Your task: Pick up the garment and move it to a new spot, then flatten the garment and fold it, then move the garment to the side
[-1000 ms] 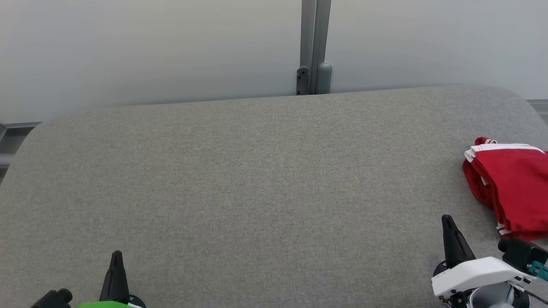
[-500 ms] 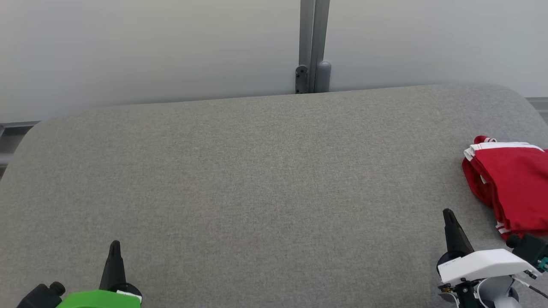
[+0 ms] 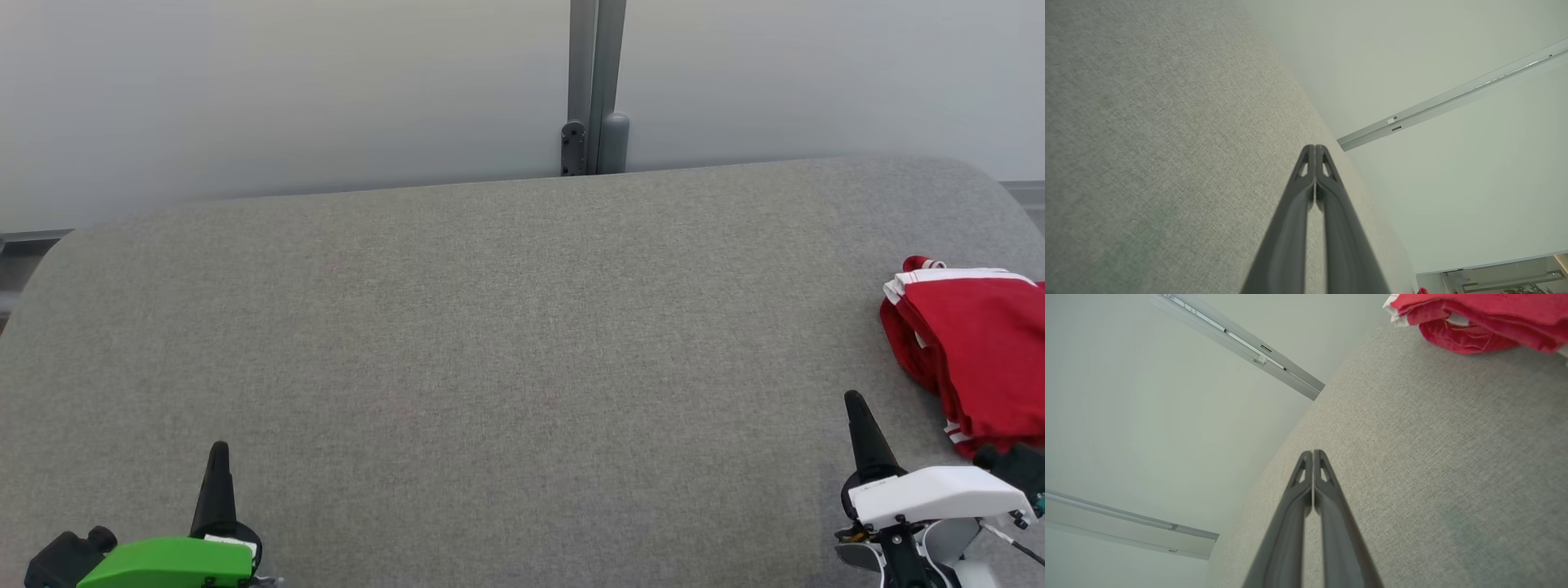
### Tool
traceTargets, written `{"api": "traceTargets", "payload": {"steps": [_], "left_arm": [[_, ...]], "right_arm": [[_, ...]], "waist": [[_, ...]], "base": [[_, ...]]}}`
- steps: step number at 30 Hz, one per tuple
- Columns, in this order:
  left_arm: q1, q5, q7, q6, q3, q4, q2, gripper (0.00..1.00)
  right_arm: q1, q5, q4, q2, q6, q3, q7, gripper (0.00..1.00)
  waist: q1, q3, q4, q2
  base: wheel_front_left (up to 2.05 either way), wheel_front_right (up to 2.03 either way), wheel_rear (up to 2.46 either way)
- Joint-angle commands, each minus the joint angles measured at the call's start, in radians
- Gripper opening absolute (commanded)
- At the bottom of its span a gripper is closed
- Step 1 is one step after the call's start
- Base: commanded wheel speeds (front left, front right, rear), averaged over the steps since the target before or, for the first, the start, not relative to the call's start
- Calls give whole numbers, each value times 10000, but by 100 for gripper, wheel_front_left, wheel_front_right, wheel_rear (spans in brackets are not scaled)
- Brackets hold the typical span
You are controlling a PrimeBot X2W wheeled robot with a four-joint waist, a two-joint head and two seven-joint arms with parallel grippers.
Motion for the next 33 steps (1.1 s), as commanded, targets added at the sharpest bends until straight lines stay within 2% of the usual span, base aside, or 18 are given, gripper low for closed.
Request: {"api": "traceTargets", "payload": {"steps": [1,33], "left_arm": [[-271,-314,66,-57,41,-119,73,0],[-862,-3131,855,-71,160,-103,97,0]], "right_arm": [[-241,324,-55,-66,7,-46,76,0],[-617,3693,43,-85,5,-192,853,0]], "waist": [[0,5,-3,0],[0,112,-78,0]], "base": [[0,0,0],[0,0,0]]}}
